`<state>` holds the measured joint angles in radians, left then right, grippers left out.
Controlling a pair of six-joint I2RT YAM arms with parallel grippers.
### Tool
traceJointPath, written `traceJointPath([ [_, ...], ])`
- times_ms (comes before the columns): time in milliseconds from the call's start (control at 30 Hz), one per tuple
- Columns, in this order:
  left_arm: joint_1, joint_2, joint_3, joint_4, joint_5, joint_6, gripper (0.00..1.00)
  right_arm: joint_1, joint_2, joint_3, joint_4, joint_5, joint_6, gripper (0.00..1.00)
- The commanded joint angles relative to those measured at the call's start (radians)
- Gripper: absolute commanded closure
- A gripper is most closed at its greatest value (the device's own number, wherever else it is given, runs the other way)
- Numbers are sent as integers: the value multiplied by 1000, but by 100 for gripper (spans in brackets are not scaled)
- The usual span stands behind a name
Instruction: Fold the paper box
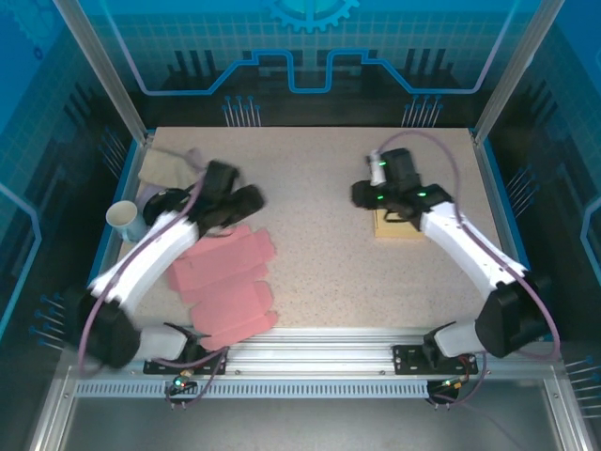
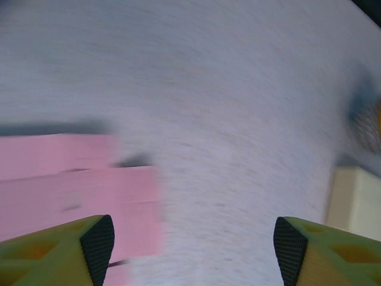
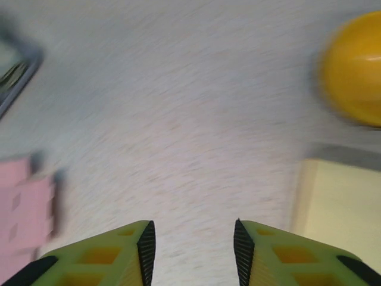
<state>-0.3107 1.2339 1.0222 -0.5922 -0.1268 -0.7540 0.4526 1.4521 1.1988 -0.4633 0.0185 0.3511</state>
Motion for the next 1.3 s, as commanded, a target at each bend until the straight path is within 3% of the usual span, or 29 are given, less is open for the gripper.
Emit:
traceJointPath([
  [0,83,-122,-269,-102,-5,-40,25,158,175,51,33,-104,29,57],
  [100,170,-253,-415,-84,49,-69,25,262,353,128,108,-212,64,55],
  [200,187,-356,-484,-53,54,-102,25,317,485,173,193,-278,98,53],
  [567,188,-412,-515,-17,53,-96,25,344,694,271,218,-330,97,55],
  [633,189,-411,-514,-8,54,-93,25,349,709,283,233,-360,98,61],
  [733,188,-407,-510,1,55,-89,25,355,722,312,231,-374,95,86],
  [767,188,-406,-507,4,58,-87,25,354,719,319,218,-363,87,97],
  [800,188,-407,-503,10,61,-84,25,351,706,321,201,-336,73,100],
  [1033,189,-409,-431,35,101,-27,25,172,442,265,-7,-214,-102,100],
  [1267,186,-295,-430,170,187,0,23,-58,182,-18,0,-297,-187,100],
])
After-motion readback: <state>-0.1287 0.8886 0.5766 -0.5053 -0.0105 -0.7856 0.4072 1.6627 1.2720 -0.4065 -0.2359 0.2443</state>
